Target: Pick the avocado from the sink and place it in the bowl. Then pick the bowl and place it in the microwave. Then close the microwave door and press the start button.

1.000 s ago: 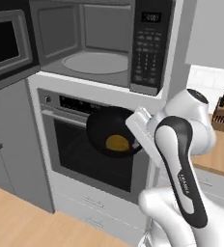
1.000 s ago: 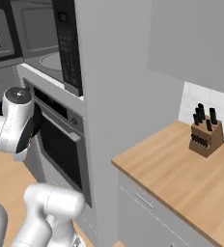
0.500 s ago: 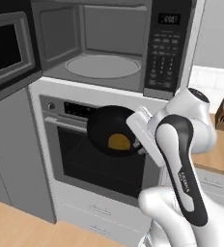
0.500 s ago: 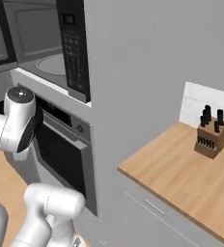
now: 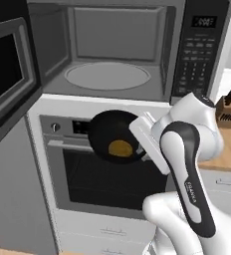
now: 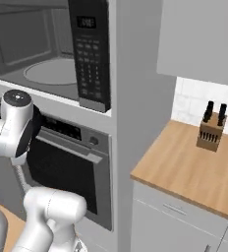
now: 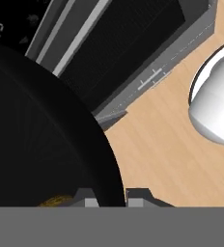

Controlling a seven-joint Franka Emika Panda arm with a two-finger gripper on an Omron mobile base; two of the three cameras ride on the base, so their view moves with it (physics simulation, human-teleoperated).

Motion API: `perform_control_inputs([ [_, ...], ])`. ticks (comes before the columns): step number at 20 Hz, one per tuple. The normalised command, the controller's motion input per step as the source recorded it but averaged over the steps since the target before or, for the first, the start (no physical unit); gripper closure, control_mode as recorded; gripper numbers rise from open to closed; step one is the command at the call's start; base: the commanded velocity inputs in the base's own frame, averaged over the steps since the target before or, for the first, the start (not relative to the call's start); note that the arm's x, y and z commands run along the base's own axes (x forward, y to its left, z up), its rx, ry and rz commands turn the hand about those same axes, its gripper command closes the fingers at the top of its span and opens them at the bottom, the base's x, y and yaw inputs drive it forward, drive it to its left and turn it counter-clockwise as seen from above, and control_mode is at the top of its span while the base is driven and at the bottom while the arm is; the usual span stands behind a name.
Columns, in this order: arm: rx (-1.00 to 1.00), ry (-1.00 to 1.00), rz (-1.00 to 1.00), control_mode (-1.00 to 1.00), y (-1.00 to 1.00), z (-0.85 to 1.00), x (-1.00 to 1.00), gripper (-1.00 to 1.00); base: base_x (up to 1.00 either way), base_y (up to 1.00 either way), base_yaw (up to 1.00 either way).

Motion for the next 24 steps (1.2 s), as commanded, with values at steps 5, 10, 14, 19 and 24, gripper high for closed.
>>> perform_control_inputs([
  [5,0.0,0.0,0.0,1.0,0.0,0.0,0.0,1.0,-0.12,0.57,-0.49],
  [10,0.0,0.0,0.0,1.0,0.0,0.0,0.0,1.0,-0.31,0.67,-0.46],
  [14,0.0,0.0,0.0,1.0,0.0,0.0,0.0,1.0,-0.14,0.66,-0.42],
  [19,0.0,0.0,0.0,1.0,0.0,0.0,0.0,1.0,0.0,0.0,-0.3],
  [24,0.0,0.0,0.0,1.0,0.0,0.0,0.0,1.0,-0.01,0.03,-0.19],
])
